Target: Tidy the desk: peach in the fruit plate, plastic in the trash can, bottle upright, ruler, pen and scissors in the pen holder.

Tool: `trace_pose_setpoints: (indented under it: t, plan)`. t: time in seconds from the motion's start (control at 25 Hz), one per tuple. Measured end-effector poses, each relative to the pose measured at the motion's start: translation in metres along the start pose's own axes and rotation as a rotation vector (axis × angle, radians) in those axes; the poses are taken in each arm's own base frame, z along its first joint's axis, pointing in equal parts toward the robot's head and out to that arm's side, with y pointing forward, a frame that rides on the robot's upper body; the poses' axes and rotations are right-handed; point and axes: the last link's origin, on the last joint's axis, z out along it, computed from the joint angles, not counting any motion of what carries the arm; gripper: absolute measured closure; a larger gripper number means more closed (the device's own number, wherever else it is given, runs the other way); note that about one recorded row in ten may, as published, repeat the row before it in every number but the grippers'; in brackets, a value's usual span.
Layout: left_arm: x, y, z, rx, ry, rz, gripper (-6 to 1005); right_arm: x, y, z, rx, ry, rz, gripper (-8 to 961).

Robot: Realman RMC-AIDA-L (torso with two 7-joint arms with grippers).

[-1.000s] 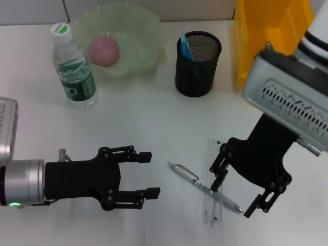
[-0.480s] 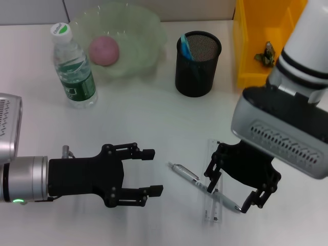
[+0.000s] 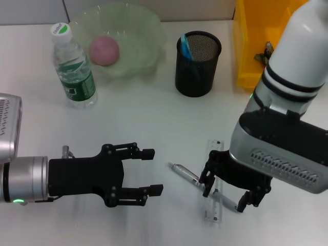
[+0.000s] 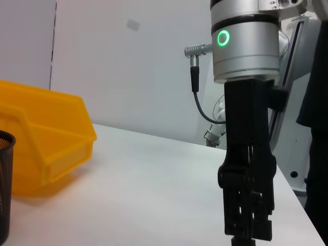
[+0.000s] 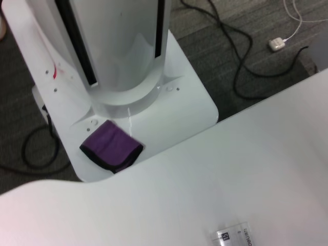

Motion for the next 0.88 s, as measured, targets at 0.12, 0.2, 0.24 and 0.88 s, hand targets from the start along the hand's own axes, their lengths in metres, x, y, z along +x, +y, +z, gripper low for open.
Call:
trace_pose_setpoints:
  t: [0.12,0.2,0.24,0.88]
  plan:
    - [0.000,0.000,0.000,0.000,0.000,-0.001,218,-0.001,-0.002,0.004,0.003,0.009,-0.030,308]
    - [-0.001,0.001,0.000,0.001,0.000,-0.003,218,-0.002,-0.004,0.009,0.005,0.018,-0.048,308]
    - [-0.001,0.001,-0.001,0.001,0.000,-0.004,218,-0.003,-0.004,0.011,0.004,0.023,-0.056,308]
    - [-0.002,0.002,-0.002,0.001,-0.005,-0.013,218,-0.008,-0.008,0.032,-0.010,0.040,-0.101,312]
